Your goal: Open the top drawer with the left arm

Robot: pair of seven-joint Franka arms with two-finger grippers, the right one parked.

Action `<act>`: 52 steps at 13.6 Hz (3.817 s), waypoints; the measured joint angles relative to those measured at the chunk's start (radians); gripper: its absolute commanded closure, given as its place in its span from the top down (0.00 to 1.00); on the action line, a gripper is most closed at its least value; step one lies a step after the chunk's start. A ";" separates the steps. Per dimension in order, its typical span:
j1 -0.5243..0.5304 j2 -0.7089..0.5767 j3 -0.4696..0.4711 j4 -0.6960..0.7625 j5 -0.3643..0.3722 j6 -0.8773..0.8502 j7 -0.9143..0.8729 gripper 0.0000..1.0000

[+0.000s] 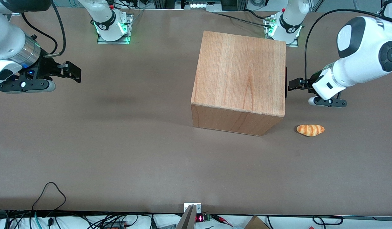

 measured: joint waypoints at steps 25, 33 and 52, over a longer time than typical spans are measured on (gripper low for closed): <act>0.073 0.029 0.002 -0.094 -0.001 0.080 0.136 1.00; 0.217 0.036 0.009 -0.082 0.040 0.085 0.163 1.00; 0.416 0.137 0.009 0.189 0.055 -0.059 0.346 1.00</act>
